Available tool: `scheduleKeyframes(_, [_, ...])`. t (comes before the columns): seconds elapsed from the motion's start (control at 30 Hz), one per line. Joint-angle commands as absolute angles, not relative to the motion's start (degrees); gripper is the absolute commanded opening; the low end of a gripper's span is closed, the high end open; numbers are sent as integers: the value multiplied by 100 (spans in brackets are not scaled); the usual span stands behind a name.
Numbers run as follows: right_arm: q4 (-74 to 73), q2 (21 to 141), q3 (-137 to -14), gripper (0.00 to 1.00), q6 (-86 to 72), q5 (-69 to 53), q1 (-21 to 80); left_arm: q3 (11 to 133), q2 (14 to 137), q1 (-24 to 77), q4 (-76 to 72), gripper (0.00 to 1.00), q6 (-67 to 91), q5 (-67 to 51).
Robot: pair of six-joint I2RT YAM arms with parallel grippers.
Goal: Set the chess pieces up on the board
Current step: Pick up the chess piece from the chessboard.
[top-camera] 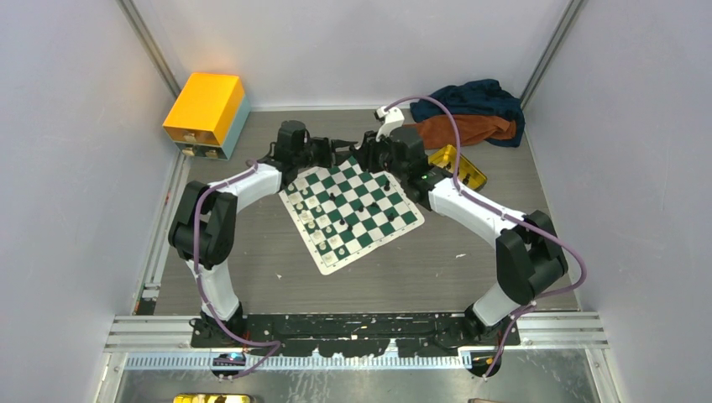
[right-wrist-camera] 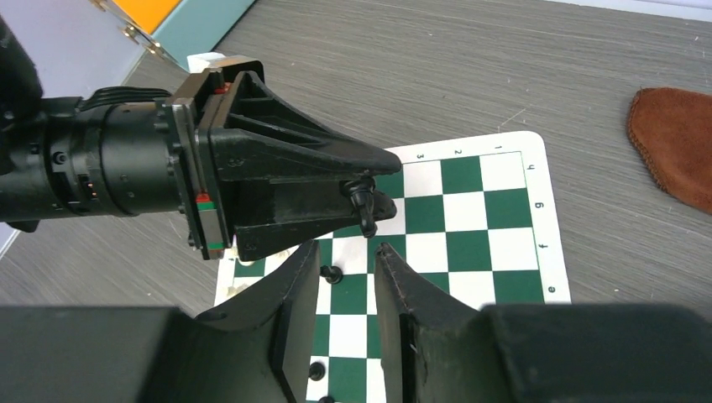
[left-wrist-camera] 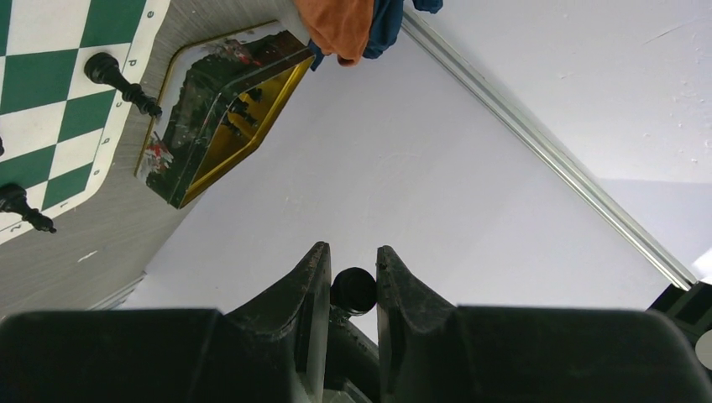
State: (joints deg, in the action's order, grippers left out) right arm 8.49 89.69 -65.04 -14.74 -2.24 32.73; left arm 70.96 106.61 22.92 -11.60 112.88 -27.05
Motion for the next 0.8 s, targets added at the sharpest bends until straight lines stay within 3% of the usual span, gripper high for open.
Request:
scheduleKeyframes(0.0, [1315,9008,-6662,35,-1429,-262,3214,7151,10626,2312,-1502,0,11427,-2812])
scheduleKeyframes(0.77, [1537,9319,-6730,31,-1678,-779,3007,7312,10678,2381,-1498,0,11480,-2857])
